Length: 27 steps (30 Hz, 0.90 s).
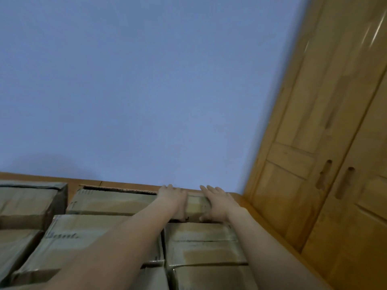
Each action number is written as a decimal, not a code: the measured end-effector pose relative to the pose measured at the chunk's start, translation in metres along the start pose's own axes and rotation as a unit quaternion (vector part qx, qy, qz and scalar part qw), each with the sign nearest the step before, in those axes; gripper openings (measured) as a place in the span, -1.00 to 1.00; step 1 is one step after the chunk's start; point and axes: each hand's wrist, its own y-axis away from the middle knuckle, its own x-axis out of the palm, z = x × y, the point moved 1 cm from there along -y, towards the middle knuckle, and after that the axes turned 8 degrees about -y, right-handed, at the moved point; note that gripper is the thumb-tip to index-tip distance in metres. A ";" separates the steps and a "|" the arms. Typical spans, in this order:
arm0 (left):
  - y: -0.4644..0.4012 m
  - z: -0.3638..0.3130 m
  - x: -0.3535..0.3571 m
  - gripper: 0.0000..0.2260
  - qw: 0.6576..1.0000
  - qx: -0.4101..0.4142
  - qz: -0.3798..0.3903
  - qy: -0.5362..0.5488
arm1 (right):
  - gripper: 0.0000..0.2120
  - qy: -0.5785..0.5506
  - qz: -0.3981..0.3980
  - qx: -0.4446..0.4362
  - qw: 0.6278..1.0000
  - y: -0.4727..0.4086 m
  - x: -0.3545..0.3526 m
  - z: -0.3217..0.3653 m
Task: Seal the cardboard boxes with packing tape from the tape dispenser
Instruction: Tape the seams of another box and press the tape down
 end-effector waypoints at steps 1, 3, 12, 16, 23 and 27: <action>-0.003 -0.001 0.003 -0.24 1.000 0.004 0.003 -0.009 | -0.04 -0.008 0.013 -0.001 1.000 -0.004 0.004 0.000; -0.004 -0.004 0.005 -0.32 1.000 0.013 0.000 -0.027 | -0.08 -0.033 0.033 -0.010 0.999 -0.012 0.012 -0.002; 0.003 -0.005 0.001 -0.64 0.997 0.025 -0.060 -0.047 | -0.25 -0.132 -0.047 -0.020 0.990 -0.009 0.016 -0.007; 0.007 -0.007 -0.014 -0.61 0.993 0.008 -0.118 -0.009 | -0.21 -0.105 -0.105 -0.016 0.989 0.003 -0.001 -0.006; 0.046 -0.005 -0.071 -0.43 0.968 -0.010 -0.248 -0.039 | -0.22 -0.046 -0.201 -0.010 0.979 0.051 -0.061 0.003; 0.091 -0.002 -0.106 -0.40 0.951 -0.015 -0.304 -0.051 | -0.22 -0.020 -0.269 -0.037 0.962 0.091 -0.091 0.020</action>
